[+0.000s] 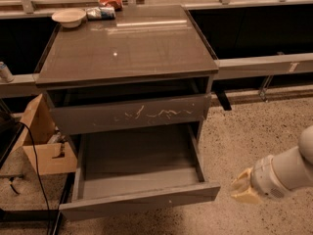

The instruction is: Close middle drawer

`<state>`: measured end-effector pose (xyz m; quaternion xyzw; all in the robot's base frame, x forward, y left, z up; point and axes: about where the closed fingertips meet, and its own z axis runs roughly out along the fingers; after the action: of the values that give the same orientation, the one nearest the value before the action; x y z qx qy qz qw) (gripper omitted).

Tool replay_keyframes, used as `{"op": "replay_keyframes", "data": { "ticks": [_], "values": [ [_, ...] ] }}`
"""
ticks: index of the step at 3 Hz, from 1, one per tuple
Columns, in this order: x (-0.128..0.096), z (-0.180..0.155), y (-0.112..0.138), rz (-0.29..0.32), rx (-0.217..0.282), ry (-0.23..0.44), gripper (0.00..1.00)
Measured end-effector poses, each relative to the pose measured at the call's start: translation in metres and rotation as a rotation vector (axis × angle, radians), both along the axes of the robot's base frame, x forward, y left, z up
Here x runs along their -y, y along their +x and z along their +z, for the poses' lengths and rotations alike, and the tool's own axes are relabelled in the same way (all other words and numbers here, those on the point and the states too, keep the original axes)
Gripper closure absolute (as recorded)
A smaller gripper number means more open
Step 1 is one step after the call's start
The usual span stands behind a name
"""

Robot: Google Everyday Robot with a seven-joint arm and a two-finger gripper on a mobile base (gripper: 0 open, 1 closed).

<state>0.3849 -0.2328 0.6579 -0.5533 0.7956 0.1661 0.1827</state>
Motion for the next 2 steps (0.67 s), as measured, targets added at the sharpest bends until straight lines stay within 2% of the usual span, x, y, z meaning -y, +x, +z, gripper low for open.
{"op": "replay_keyframes", "data": {
  "ticks": [1, 2],
  "values": [
    [-0.008, -0.046, -0.009, -0.027, 0.03, 0.061, 1.0],
    [-0.013, -0.076, -0.002, -0.057, 0.074, 0.082, 1.0]
  ]
}}
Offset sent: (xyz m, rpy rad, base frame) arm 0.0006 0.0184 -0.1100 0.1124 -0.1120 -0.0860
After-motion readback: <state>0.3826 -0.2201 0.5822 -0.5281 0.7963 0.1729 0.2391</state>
